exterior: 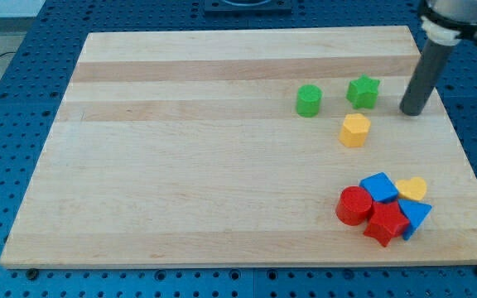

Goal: Place the yellow hexagon below the green circle

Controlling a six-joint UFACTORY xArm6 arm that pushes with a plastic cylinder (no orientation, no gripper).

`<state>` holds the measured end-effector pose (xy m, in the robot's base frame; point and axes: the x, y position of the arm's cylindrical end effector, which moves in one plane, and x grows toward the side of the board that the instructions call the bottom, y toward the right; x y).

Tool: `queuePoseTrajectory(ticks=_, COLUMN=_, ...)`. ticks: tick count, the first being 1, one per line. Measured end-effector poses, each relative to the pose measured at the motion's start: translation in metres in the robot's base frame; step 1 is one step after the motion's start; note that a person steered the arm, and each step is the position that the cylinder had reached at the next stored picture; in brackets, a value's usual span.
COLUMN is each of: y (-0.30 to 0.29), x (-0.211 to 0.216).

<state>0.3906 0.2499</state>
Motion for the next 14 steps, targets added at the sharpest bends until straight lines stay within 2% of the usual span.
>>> queuePoseTrajectory(ticks=1, y=-0.024, x=-0.022)
queuePoseTrajectory(ticks=3, y=-0.174, x=-0.026)
queuePoseTrajectory(ticks=4, y=-0.179, x=-0.026)
queuePoseTrajectory(ticks=6, y=-0.051, x=-0.028)
queuePoseTrajectory(ticks=9, y=-0.067, x=0.042)
queuePoseTrajectory(ticks=11, y=-0.144, x=0.044)
queuePoseTrajectory(ticks=13, y=-0.094, x=0.08)
queuePoseTrajectory(ticks=14, y=-0.107, x=0.096)
